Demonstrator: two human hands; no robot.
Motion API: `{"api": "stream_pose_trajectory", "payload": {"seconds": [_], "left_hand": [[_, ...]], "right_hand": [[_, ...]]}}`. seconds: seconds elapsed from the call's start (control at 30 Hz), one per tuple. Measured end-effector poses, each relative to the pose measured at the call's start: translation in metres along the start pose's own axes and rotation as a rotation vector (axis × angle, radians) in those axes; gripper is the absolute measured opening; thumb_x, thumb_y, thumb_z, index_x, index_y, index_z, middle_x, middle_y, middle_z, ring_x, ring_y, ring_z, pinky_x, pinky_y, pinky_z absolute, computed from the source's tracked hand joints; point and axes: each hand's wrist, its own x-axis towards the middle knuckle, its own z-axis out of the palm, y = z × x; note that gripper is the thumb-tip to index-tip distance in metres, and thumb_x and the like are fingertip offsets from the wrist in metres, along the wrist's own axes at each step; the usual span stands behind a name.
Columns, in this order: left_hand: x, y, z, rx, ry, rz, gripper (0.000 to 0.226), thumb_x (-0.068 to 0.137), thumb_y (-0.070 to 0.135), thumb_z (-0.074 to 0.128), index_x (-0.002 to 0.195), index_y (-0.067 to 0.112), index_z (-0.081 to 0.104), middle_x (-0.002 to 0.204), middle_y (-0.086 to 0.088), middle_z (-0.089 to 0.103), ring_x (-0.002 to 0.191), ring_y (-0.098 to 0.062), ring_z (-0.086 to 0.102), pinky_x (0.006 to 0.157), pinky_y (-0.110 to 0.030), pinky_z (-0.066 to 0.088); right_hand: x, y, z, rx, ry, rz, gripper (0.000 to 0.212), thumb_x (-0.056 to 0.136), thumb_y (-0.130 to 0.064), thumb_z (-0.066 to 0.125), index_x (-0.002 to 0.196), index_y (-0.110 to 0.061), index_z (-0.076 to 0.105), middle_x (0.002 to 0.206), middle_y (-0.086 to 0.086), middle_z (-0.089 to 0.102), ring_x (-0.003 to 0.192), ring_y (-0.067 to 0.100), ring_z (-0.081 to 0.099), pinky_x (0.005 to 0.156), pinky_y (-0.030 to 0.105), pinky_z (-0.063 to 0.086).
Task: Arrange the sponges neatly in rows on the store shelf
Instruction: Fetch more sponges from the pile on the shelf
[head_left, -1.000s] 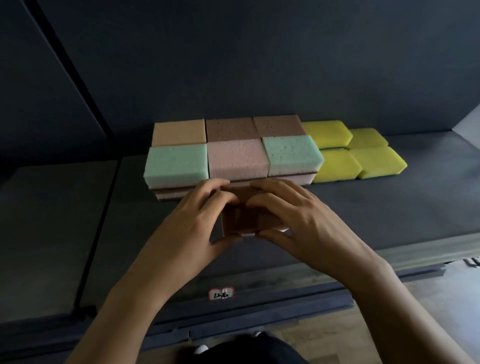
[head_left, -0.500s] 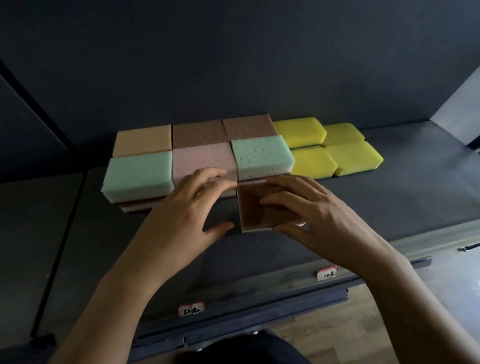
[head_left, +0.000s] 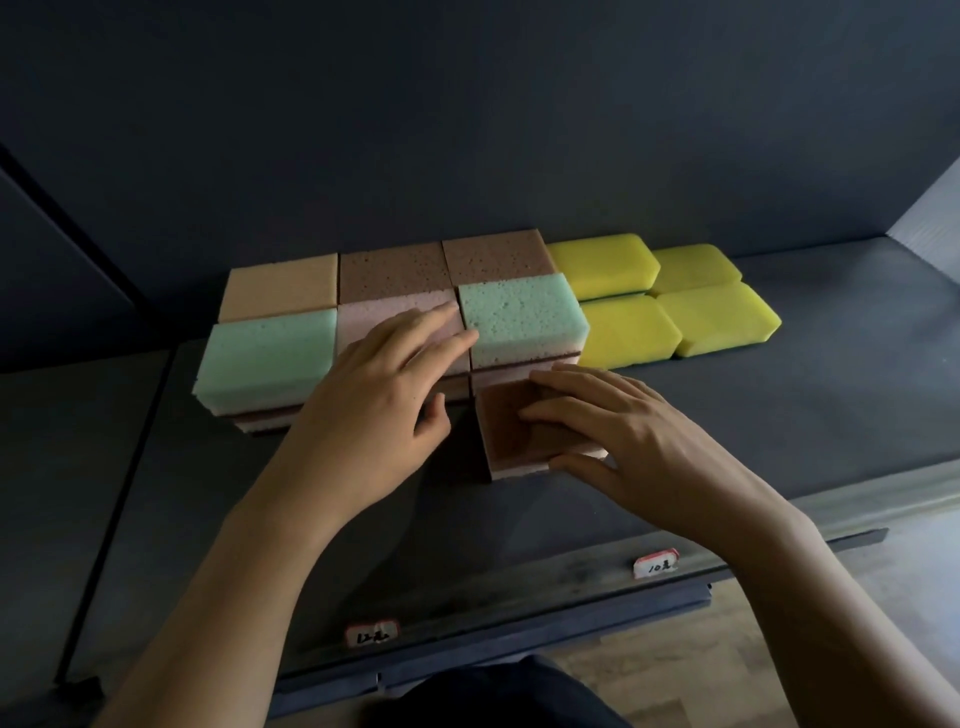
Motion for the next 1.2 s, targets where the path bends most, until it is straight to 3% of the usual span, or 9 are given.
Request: {"api": "stream_pose_trajectory", "payload": {"seconds": [0.2, 0.4, 1.2], "left_hand": [[0.002, 0.0, 0.003, 0.056, -0.047, 0.002, 0.065, 0.084, 0.01, 0.061, 0.145, 0.021, 0.043, 0.152, -0.001, 0.038, 0.139, -0.023, 0.035, 0.11, -0.047, 0.037], [0.003, -0.001, 0.004, 0.041, -0.061, -0.013, 0.067, 0.083, 0.009, 0.059, 0.146, 0.023, 0.041, 0.152, 0.002, 0.037, 0.14, -0.02, 0.033, 0.112, -0.044, 0.034], [0.004, 0.002, 0.007, -0.029, -0.061, -0.035, 0.068, 0.084, 0.007, 0.06, 0.147, 0.024, 0.039, 0.155, 0.003, 0.033, 0.143, -0.018, 0.029, 0.114, -0.045, 0.033]], "right_hand": [[-0.001, -0.007, 0.004, -0.034, 0.041, -0.01, 0.054, 0.081, -0.027, 0.079, 0.132, -0.024, 0.061, 0.143, -0.005, 0.052, 0.134, 0.017, 0.046, 0.107, 0.04, 0.044], [0.0, -0.008, 0.011, -0.017, 0.074, 0.005, 0.047, 0.084, -0.019, 0.076, 0.129, -0.026, 0.062, 0.141, -0.005, 0.053, 0.131, 0.017, 0.049, 0.098, 0.043, 0.05], [0.01, -0.002, 0.011, -0.018, 0.073, 0.016, 0.05, 0.082, -0.023, 0.076, 0.129, -0.027, 0.061, 0.141, -0.004, 0.054, 0.131, 0.018, 0.05, 0.102, 0.039, 0.048]]}}
